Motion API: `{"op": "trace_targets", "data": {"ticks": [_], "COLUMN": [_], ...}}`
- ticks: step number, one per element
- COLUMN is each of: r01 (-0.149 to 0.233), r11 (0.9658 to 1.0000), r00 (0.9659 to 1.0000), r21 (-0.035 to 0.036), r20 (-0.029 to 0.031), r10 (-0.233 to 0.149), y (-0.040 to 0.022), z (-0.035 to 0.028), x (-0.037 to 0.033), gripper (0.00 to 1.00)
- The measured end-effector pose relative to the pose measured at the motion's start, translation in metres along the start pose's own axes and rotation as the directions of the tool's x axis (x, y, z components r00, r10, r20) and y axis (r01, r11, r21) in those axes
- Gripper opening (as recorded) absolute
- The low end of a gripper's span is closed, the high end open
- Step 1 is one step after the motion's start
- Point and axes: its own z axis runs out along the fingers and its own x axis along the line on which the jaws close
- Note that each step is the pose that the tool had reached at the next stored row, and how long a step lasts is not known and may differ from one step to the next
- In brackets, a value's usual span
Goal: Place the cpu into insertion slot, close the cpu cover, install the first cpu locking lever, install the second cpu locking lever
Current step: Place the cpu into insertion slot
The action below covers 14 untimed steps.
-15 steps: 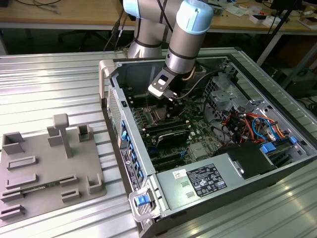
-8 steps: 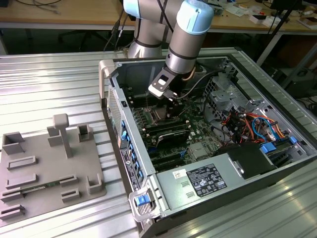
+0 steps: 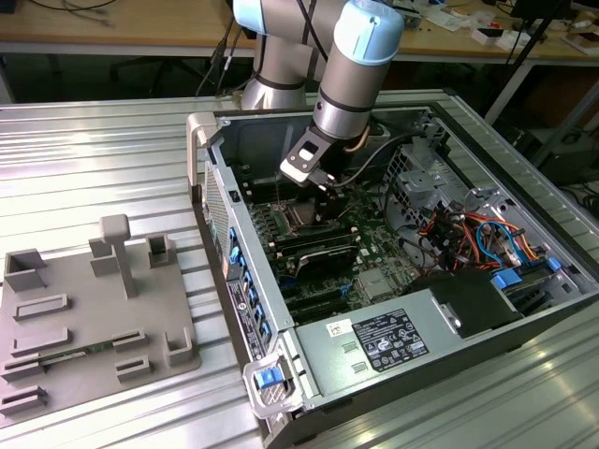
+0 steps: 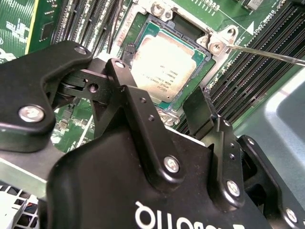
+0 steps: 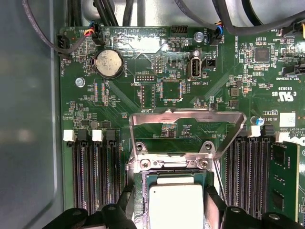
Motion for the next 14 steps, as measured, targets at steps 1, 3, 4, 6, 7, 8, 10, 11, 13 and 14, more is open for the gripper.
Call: {"op": "trace_targets", "data": {"ticks": [1, 3, 4, 6, 7, 8, 10, 11, 13, 14], "r01": [-0.002, -0.002, -0.002, -0.002, -0.002, -0.002, -0.002, -0.002, -0.002, -0.002], "r11": [1.0, 1.0, 1.0, 1.0, 1.0, 1.0, 1.0, 1.0, 1.0, 1.0], "r00": [1.0, 1.0, 1.0, 1.0, 1.0, 1.0, 1.0, 1.0, 1.0, 1.0], "r21": [0.0001, -0.0001, -0.0002, -0.0001, -0.0001, -0.0001, -0.0001, 0.0, -0.0001, -0.0001], "r20": [0.0001, -0.0002, -0.0003, -0.0004, -0.0004, -0.0005, -0.0005, -0.0004, -0.0005, -0.0005], "r10": [0.002, 0.002, 0.002, 0.002, 0.002, 0.002, 0.002, 0.002, 0.002, 0.002], "y": [0.0, -0.0001, -0.0003, -0.0004, -0.0004, -0.0004, -0.0005, -0.0005, -0.0005, -0.0004], "z": [0.0, 0.0002, 0.0002, 0.0002, 0.0002, 0.0002, 0.0002, 0.0002, 0.0003, 0.0002], "x": [0.0, 0.0001, 0.0001, 0.0001, 0.0001, 0.0001, 0.0001, 0.0001, 0.0001, 0.0001], "gripper": [0.67, 0.67, 0.67, 0.67, 0.67, 0.67, 0.67, 0.67, 0.67, 0.67]}}
